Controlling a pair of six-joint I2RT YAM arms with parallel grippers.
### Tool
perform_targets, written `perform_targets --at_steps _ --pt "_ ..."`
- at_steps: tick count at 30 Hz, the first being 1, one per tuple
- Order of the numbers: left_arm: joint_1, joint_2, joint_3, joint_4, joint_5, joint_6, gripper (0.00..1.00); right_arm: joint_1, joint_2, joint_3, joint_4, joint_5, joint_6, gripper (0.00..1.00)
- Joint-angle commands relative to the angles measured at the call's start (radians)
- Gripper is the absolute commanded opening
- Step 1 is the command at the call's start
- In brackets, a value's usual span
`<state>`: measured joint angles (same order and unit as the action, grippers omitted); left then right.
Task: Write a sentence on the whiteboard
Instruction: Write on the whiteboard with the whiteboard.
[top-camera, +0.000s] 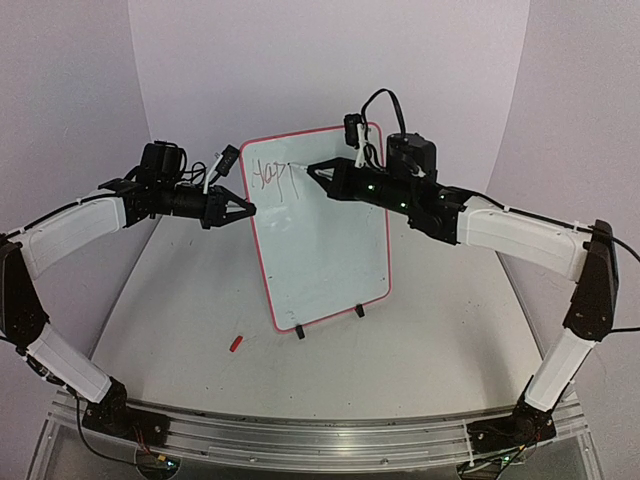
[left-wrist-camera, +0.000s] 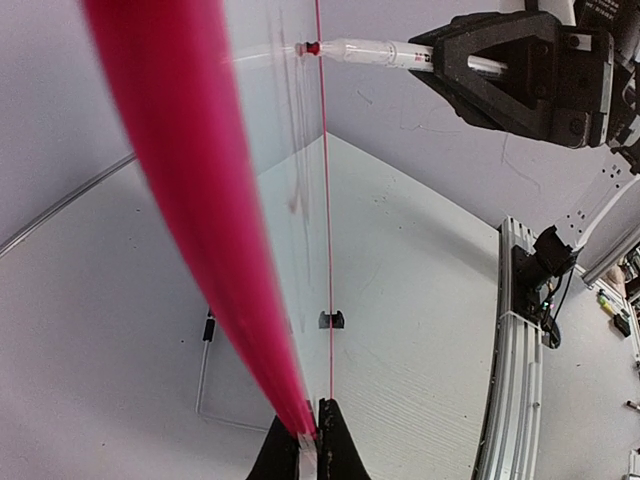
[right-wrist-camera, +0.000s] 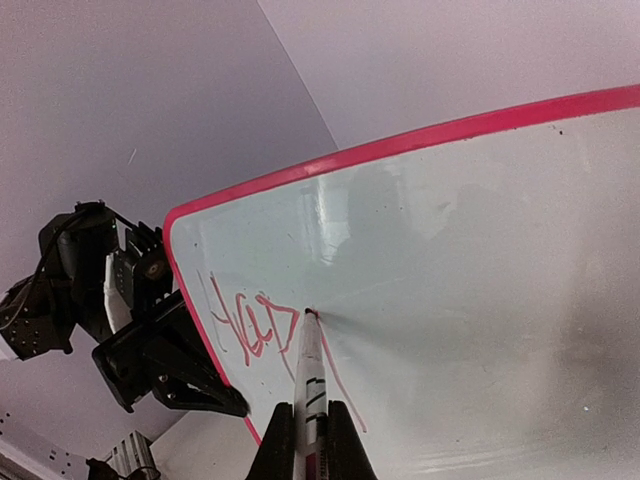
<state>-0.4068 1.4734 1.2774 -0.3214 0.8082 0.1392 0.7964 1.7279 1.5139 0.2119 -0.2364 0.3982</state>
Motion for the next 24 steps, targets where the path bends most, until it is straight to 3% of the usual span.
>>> perform_targets --at_steps 1,12,24 --pt "-0.033 0.027 -0.018 -0.148 -0.036 0.089 0.0 -0.002 -0.021 -0.005 0.034 0.113 0.011 0.0" --pt "-0.035 0.021 -0.018 -0.15 -0.039 0.09 0.0 -0.003 -0.06 -0.074 0.035 0.147 0.029 0.0" --pt "-0.035 0.019 -0.018 -0.153 -0.044 0.092 0.0 -0.001 -0.045 -0.066 0.012 0.021 0.025 0.0"
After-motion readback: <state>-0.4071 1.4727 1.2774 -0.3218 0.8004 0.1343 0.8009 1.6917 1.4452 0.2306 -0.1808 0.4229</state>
